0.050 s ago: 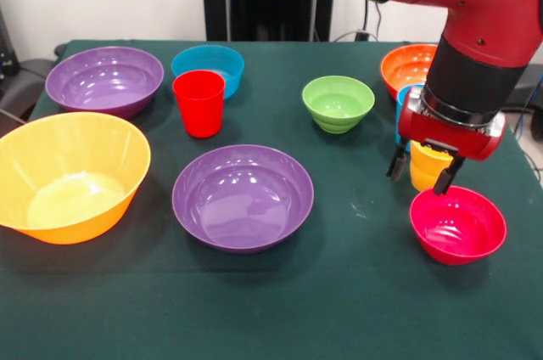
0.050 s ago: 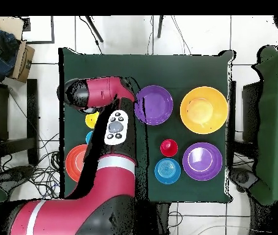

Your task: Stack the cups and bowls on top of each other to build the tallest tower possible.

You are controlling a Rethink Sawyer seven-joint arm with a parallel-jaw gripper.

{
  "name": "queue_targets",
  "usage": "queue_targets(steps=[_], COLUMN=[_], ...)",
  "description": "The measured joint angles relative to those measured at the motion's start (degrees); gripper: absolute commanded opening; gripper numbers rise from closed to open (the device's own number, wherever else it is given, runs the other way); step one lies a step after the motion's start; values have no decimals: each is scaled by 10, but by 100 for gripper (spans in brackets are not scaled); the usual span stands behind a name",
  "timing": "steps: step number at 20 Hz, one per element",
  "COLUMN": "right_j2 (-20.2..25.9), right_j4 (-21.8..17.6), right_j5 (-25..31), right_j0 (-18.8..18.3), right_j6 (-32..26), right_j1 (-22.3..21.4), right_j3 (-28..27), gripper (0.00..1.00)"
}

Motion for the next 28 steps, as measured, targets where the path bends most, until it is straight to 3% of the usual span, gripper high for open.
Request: queue_targets(steps=[14, 28], right_j2=[0, 0], right_j4=[0, 0], right_j5=[5, 109], right_j0=[2, 21], right_j6=[0, 0], right_j1=[26, 52], right_j3=[-21, -126], gripper=[100, 100])
